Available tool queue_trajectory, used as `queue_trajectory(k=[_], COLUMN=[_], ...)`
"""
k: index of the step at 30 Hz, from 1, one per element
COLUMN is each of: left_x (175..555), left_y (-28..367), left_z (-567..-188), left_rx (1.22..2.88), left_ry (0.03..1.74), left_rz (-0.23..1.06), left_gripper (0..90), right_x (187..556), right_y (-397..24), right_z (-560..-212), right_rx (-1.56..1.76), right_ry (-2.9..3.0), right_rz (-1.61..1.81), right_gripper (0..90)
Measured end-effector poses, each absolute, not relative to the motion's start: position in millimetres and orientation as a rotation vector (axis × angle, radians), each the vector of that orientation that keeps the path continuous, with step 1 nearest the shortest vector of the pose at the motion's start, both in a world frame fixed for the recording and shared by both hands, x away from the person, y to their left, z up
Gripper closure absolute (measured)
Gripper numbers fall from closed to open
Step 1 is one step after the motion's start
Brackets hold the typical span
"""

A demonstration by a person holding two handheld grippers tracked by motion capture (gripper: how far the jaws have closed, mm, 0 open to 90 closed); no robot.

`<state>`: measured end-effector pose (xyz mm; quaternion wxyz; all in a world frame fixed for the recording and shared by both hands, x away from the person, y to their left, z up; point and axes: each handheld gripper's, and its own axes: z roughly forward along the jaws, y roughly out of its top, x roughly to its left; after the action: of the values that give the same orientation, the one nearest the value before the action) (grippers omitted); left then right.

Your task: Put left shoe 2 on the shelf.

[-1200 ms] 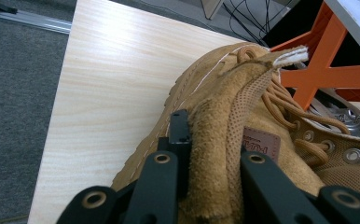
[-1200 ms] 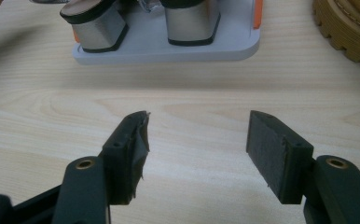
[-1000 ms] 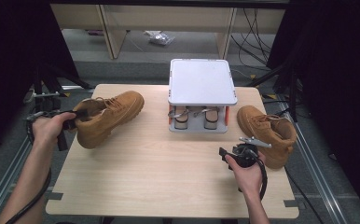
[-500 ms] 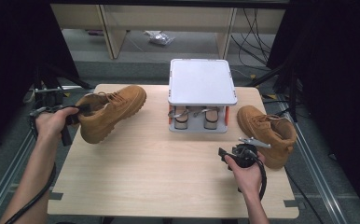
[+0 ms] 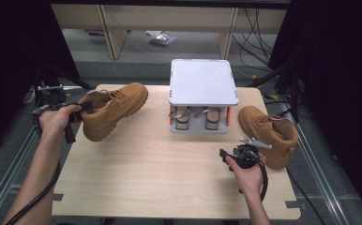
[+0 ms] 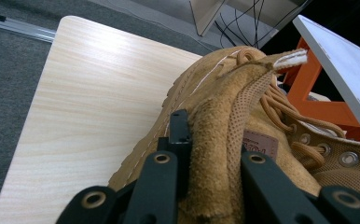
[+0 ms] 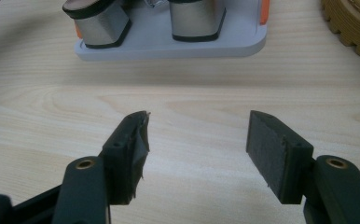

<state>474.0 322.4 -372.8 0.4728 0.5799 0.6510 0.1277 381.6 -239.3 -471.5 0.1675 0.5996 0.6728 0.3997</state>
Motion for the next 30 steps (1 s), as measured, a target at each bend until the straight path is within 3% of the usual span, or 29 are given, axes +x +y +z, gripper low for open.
queue_trajectory(k=[30], left_x=[491], left_y=[303], left_z=[-359], left_rx=[1.397], left_ry=[1.568], left_rz=[0.315], left_gripper=[81.1], right_x=[381], right_y=[-240], right_z=[-471], right_rx=[1.721], right_ry=[1.917], right_rz=[1.133], right_gripper=[39.8])
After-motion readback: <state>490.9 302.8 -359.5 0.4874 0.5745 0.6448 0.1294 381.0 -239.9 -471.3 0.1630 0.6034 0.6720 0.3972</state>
